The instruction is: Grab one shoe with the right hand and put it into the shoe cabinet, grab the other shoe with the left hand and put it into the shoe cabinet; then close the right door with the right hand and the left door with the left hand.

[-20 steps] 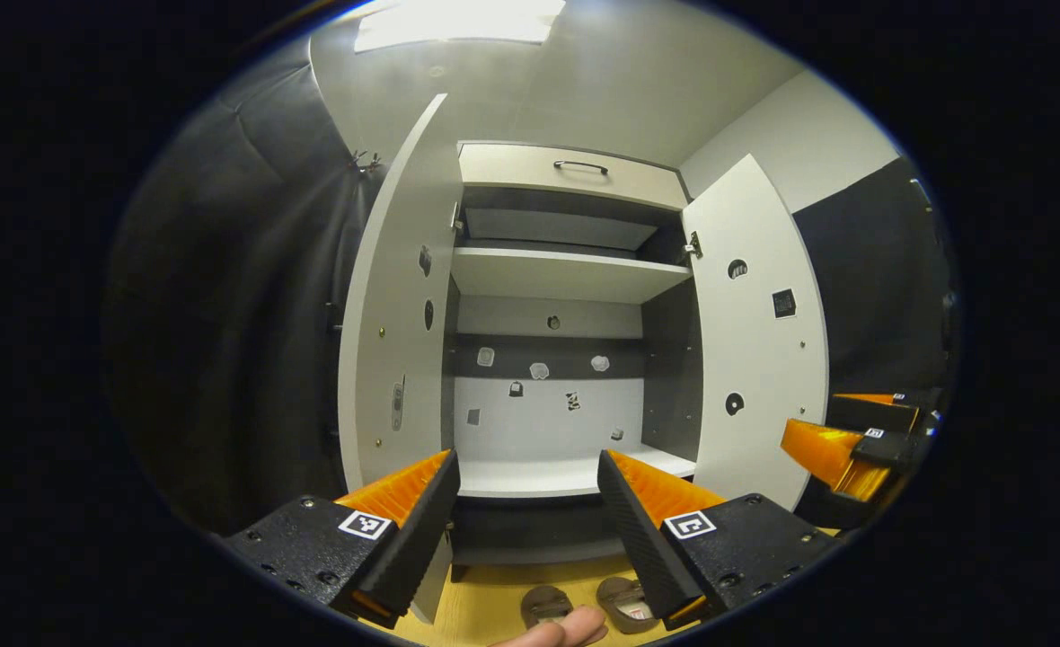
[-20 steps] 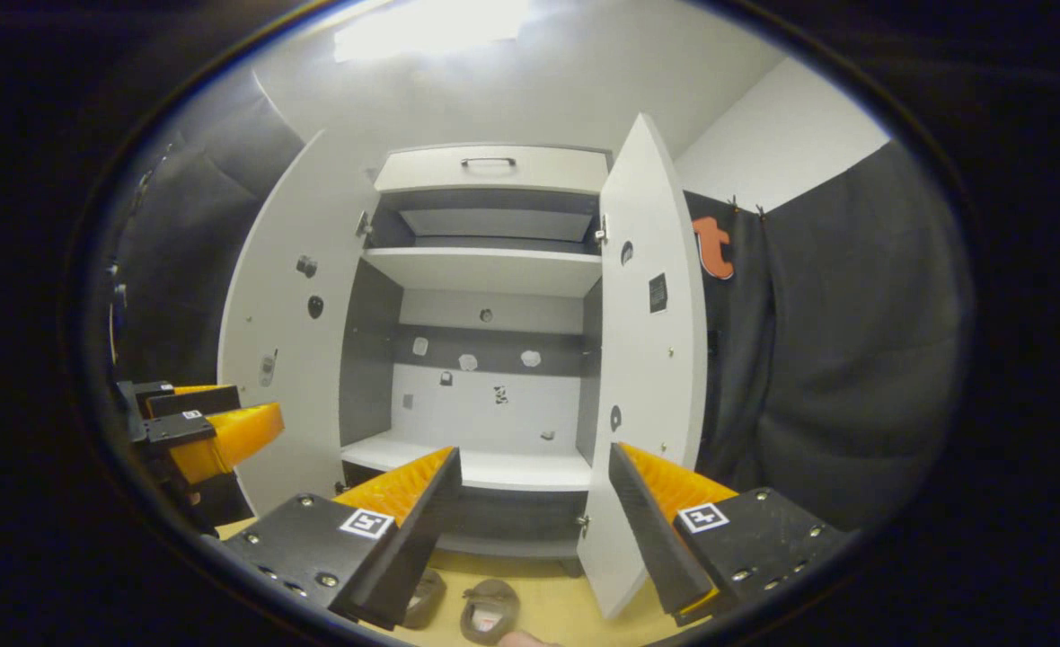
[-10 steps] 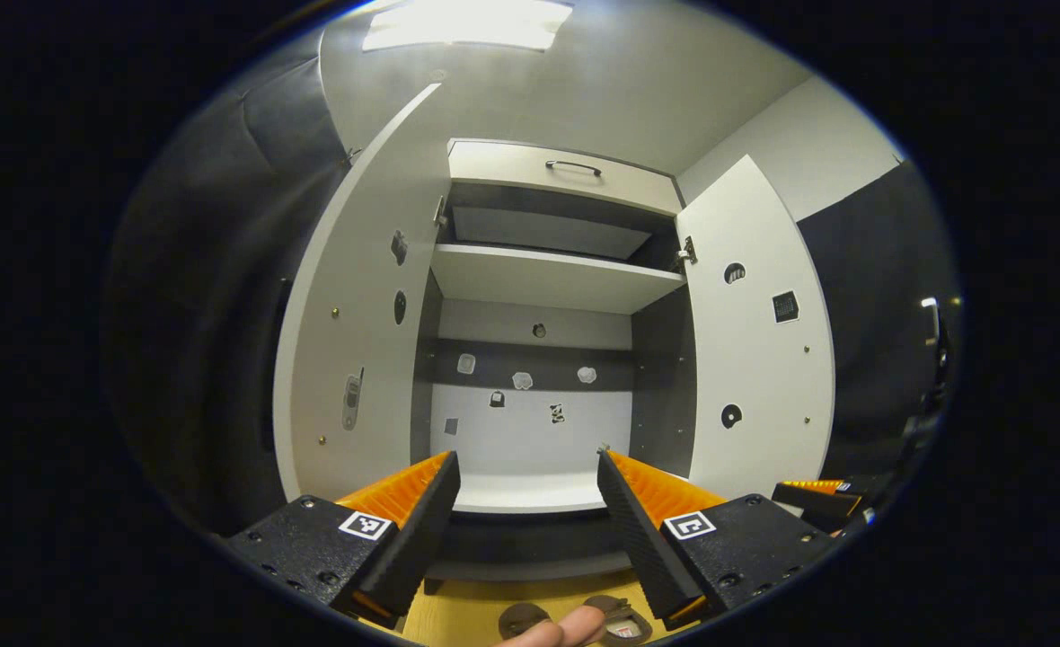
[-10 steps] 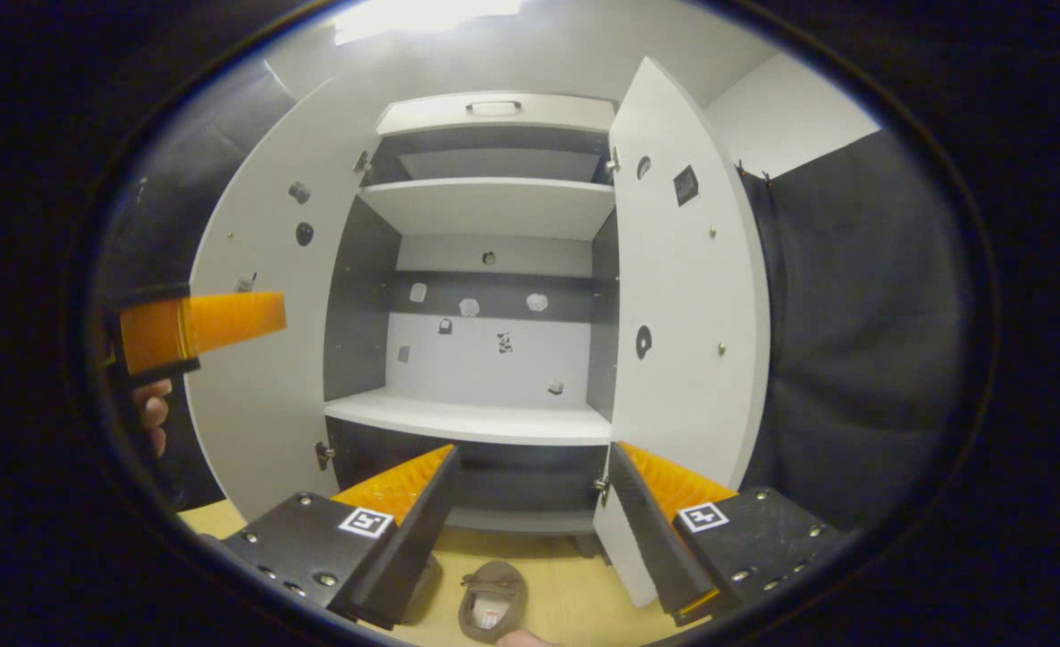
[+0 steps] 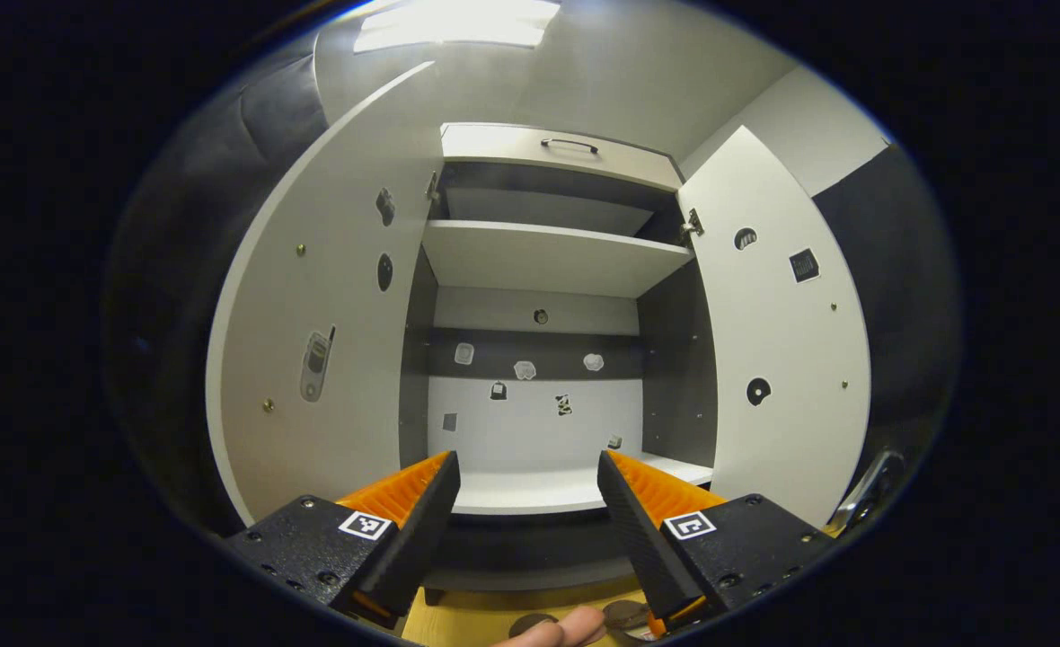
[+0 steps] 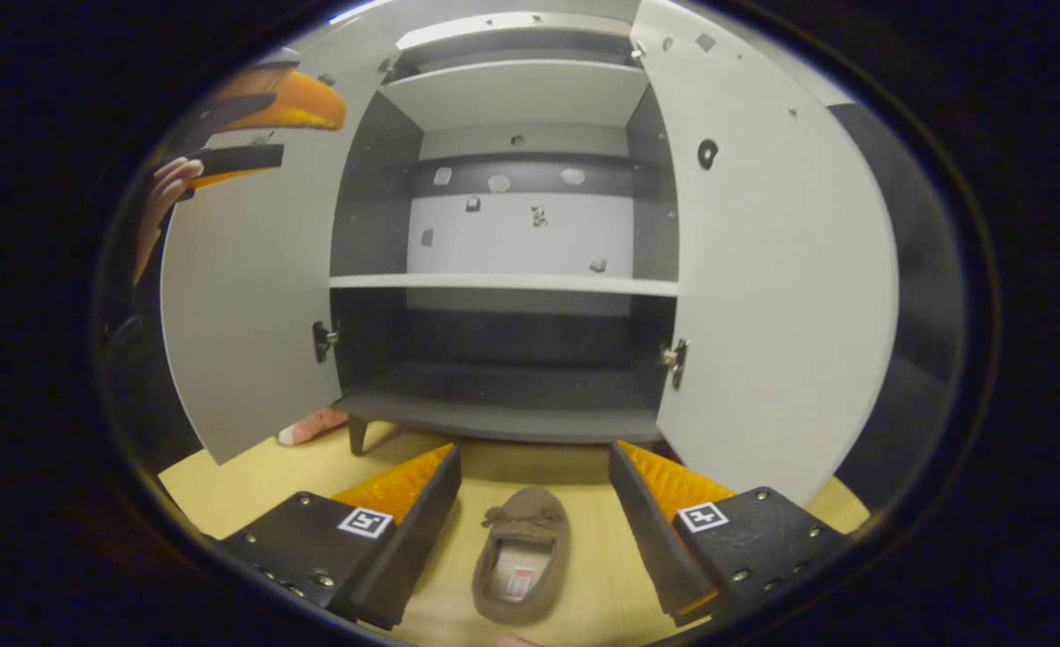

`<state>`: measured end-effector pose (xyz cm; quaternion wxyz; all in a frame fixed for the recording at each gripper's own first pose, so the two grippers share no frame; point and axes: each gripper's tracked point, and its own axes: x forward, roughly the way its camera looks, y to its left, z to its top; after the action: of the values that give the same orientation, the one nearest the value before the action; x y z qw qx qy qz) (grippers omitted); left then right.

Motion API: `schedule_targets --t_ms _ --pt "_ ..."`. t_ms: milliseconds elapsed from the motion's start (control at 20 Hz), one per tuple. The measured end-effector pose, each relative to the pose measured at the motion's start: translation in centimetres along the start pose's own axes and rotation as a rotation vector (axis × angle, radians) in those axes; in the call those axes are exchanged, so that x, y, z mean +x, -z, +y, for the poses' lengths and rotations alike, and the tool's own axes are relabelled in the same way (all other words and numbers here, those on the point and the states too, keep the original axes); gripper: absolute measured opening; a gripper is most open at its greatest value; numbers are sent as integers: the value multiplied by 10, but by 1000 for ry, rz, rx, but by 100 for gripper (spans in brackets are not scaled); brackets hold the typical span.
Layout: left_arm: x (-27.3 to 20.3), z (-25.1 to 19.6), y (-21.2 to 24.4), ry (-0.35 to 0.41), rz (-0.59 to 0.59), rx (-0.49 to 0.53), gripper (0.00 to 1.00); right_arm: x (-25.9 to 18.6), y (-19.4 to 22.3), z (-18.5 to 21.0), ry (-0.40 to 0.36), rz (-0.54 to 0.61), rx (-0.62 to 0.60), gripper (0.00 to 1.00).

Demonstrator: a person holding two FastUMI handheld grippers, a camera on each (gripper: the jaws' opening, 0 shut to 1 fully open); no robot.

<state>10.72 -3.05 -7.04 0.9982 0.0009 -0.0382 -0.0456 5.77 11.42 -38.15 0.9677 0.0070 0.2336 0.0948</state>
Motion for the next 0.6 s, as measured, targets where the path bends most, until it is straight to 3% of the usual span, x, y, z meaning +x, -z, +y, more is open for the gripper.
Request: schedule_targets --t_ms 400,500,600 --pt "24 24 14 -49 14 22 94 31 104 23 -14 254 1 97" --pt "31 30 18 -64 19 20 94 40 111 20 1 287 59 87" --pt "37 34 22 -72 24 2 94 48 124 23 -10 339 106 85"
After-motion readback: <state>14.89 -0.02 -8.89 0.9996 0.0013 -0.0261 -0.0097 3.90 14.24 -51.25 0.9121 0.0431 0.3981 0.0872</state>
